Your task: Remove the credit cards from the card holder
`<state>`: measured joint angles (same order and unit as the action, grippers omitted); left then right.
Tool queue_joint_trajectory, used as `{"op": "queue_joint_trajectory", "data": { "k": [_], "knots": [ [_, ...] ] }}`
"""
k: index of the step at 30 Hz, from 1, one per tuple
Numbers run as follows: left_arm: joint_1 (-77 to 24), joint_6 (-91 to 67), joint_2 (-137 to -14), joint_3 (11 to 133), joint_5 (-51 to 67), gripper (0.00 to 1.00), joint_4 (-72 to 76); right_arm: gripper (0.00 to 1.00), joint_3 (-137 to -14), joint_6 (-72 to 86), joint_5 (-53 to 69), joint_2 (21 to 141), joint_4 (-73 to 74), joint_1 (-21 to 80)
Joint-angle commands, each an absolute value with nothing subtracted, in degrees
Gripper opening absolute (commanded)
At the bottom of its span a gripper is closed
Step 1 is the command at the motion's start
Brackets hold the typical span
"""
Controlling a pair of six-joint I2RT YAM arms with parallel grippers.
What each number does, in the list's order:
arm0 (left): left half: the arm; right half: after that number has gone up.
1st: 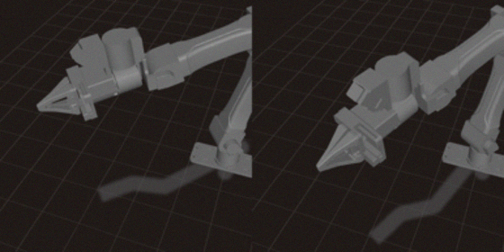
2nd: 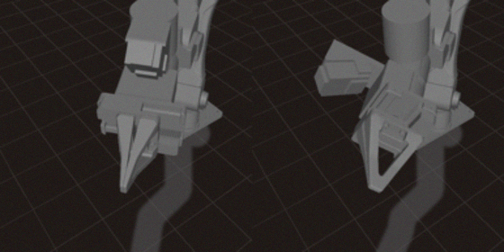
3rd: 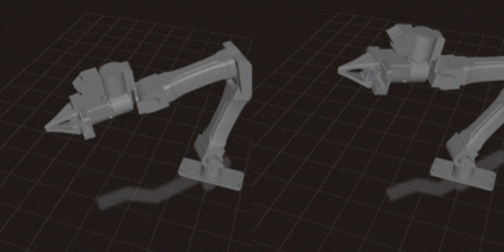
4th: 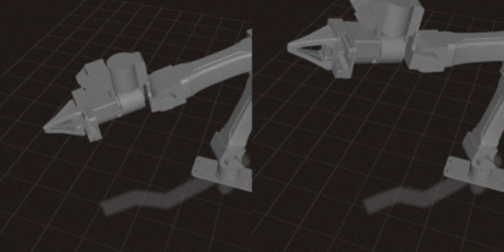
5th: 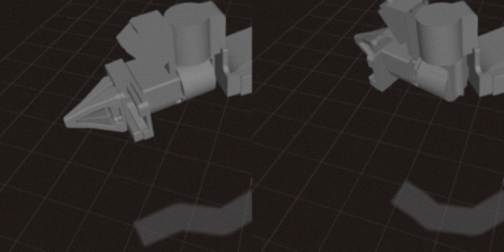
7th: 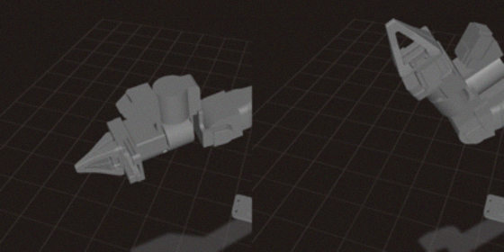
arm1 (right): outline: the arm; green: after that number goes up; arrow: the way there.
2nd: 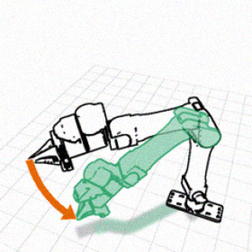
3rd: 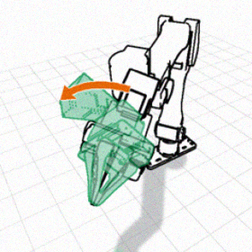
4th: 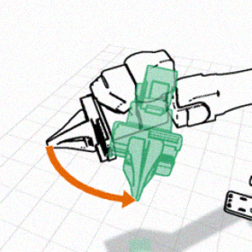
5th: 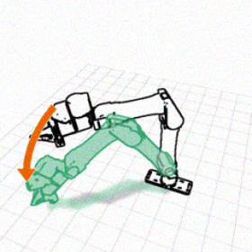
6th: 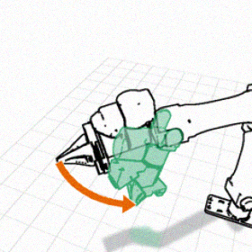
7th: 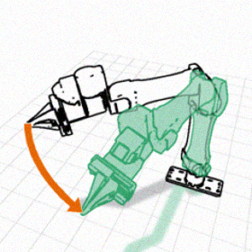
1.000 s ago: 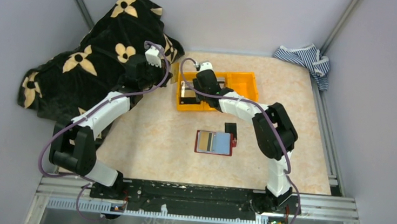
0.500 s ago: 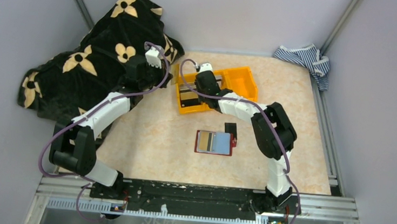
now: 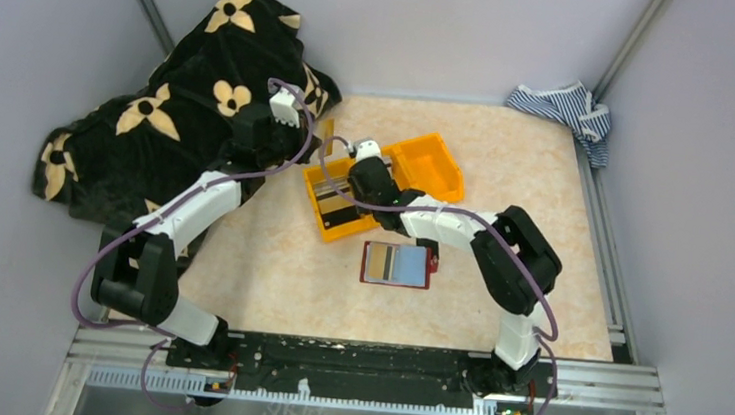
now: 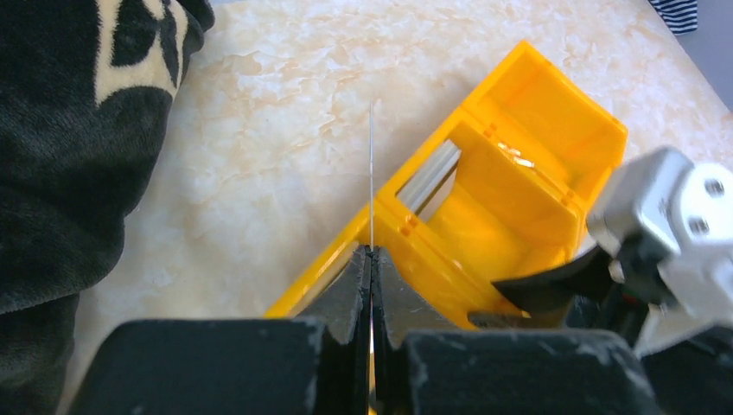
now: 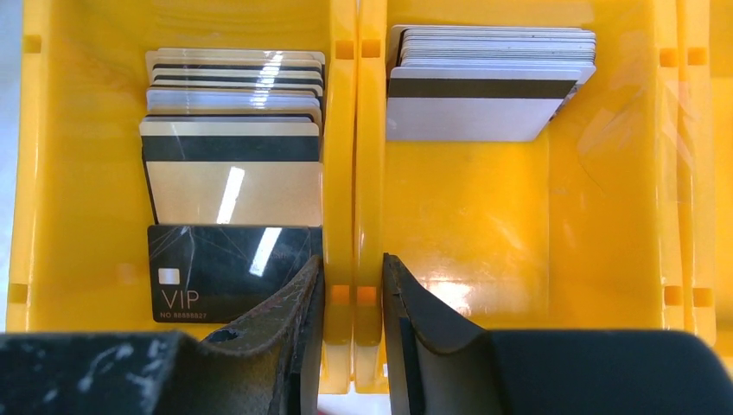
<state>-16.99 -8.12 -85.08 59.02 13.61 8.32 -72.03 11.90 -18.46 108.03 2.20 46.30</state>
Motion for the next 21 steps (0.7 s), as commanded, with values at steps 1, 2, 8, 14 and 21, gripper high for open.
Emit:
{"op": "queue_joint_trajectory", "data": {
  "k": [1,2,8,14,21],
  "knots": [
    [-16.9,-9.1,-85.2,58.5,15.6,0.0,10.8,0.16,-68.7,14.3,-15.8,102.7,2.0,49.9],
    [-16.9,-9.2,-85.3,58.5,16.1,0.0,11.0,0.16,-67.9,14.3,-15.7,102.2,1.8,50.4],
    [-16.9,-7.2,-86.5,58.8,20.6,0.0,11.8,0.47,-63.0,14.2,-13.7,97.8,-2.1,51.1],
    [-15.0,5.2,-90.8,66.0,31.6,0.0,7.2,0.52,-63.6,10.9,-14.1,89.5,-0.5,51.0],
    [-13.7,18.9,-99.4,84.5,43.4,0.0,-14.0,0.55,-53.2,13.9,-13.8,75.6,-2.5,43.1]
  ]
}}
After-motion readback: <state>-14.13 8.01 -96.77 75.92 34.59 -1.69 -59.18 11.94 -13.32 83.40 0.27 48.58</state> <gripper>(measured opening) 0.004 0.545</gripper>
